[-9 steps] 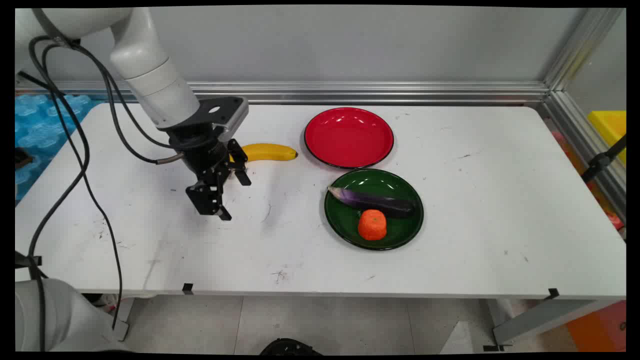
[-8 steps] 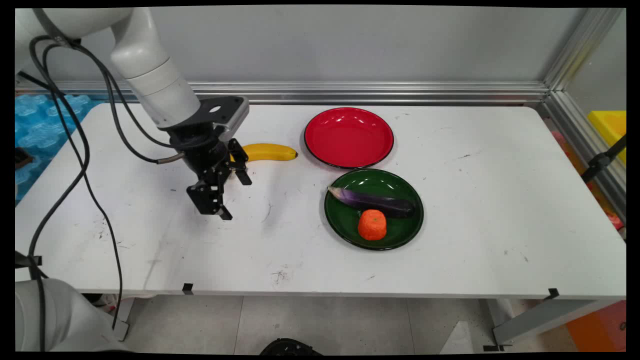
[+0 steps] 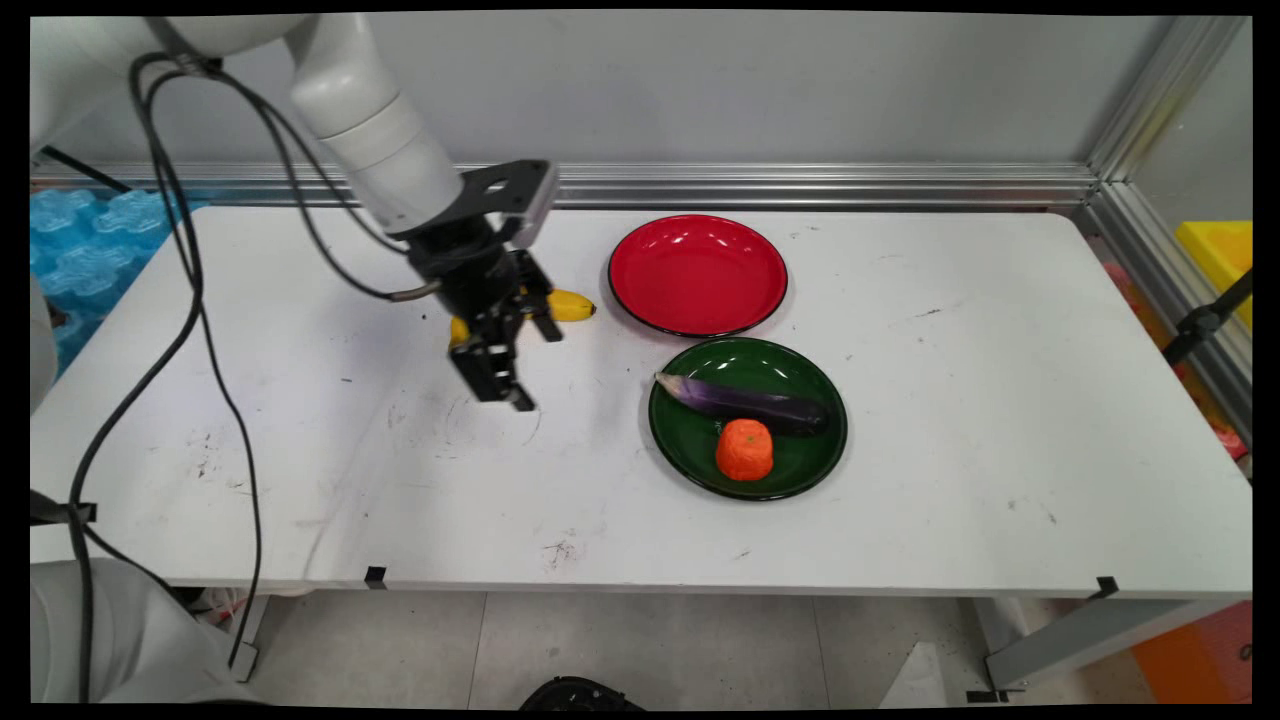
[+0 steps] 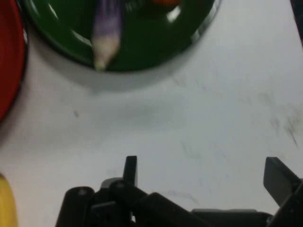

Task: Pick up the eggplant from the green plate

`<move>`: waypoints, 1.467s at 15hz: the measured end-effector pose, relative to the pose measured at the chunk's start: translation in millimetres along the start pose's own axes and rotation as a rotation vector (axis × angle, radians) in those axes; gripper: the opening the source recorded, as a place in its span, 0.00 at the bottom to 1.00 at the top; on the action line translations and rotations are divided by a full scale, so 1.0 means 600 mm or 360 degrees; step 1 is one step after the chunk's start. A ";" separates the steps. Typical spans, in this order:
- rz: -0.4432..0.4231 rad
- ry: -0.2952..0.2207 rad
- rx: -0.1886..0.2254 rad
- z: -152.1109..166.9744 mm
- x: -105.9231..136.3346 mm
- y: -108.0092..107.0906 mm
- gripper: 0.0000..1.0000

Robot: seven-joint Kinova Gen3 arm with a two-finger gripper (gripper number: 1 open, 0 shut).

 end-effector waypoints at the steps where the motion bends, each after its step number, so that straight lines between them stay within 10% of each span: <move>1: -0.0002 0.0021 0.0012 0.003 0.013 -0.004 1.00; 22: 0.0035 0.0293 0.0239 0.125 0.187 -0.069 1.00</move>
